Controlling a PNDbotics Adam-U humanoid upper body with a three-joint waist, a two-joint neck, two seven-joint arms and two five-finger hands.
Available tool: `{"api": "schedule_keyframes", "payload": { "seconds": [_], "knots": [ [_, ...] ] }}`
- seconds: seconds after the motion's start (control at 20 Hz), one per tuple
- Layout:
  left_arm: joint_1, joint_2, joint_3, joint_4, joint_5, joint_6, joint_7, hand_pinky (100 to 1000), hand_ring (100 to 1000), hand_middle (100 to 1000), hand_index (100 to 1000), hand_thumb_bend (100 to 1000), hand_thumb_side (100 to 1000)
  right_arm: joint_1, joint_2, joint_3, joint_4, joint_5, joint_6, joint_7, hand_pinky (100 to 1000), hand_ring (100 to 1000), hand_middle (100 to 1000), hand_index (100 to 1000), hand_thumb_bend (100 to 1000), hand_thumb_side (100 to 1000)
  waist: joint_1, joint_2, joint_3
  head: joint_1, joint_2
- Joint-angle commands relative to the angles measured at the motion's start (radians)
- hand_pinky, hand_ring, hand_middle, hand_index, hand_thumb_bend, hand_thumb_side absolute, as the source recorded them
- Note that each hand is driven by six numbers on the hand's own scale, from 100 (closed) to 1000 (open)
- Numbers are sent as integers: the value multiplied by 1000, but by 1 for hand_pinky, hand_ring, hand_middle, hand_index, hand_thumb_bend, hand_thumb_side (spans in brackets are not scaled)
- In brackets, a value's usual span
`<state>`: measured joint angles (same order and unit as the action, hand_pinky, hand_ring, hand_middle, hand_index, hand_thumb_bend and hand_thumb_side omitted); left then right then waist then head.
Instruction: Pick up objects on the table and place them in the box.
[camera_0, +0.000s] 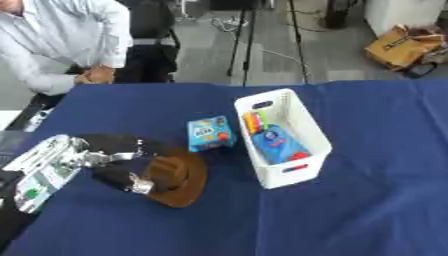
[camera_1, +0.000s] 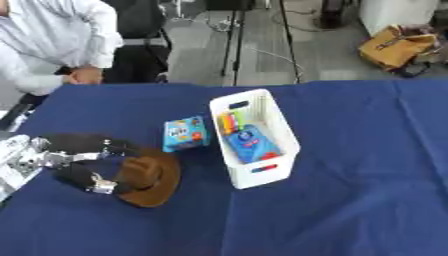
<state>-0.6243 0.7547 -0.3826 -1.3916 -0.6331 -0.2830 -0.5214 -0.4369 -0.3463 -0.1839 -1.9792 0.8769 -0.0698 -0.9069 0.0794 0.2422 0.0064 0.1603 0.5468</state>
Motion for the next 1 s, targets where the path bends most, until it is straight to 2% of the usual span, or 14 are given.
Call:
{"api": "schedule_keyframes", "payload": {
  "seconds": [0.05, 0.25, 0.4, 1.0],
  "knots": [
    [-18, 16, 18, 8, -23, 0, 36, 1000, 1000, 1000, 1000, 599, 1000, -13, -6, -3, -21, -10, -1, 0, 761, 730, 687, 680, 100, 668, -2, -12, -2, 4, -10],
    [-26, 13, 23, 16, -25, 1, 52, 1000, 1000, 1000, 1000, 568, 1000, -13, -5, -2, -21, -12, -1, 0, 761, 730, 686, 677, 100, 669, -3, -10, -3, 5, -12],
    [-31, 10, 26, 24, -19, 8, 50, 1000, 1000, 1000, 1000, 577, 1000, -13, -4, 0, -21, -12, -2, 0, 761, 730, 685, 678, 100, 668, -3, -10, -4, 6, -12],
    [-76, -31, 19, 129, -36, -17, -37, 1000, 1000, 1000, 1000, 629, 1000, -20, 0, -4, -21, -21, -5, 0, 760, 728, 680, 672, 100, 655, -3, -6, -17, 11, -13]
  ]
}}
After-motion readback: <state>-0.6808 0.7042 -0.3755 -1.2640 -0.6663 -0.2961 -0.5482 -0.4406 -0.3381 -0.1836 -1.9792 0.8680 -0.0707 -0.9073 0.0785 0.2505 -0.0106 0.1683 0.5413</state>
